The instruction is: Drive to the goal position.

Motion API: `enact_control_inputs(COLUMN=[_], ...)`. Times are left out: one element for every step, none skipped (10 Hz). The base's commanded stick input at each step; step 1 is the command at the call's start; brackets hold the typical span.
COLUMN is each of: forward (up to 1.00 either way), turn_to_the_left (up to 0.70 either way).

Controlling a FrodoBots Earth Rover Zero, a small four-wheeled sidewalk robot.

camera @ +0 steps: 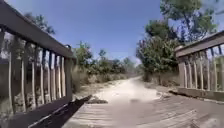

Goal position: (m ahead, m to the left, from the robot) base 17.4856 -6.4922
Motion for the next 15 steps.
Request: enact_control_inputs(forward=[0.45, 0.45, 0.45, 0.45, 0.45, 0.45, 0.45, 0.45, 0.45, 0.45, 0.45, 0.45, 0.45, 0.45, 0.45], turn_to_the_left=[0.02, 0.02, 0.02, 0.02, 0.02, 0.02, 0.02, 0.02, 0.02, 0.02, 0.02, 0.02, 0.02, 0.02, 0.02])
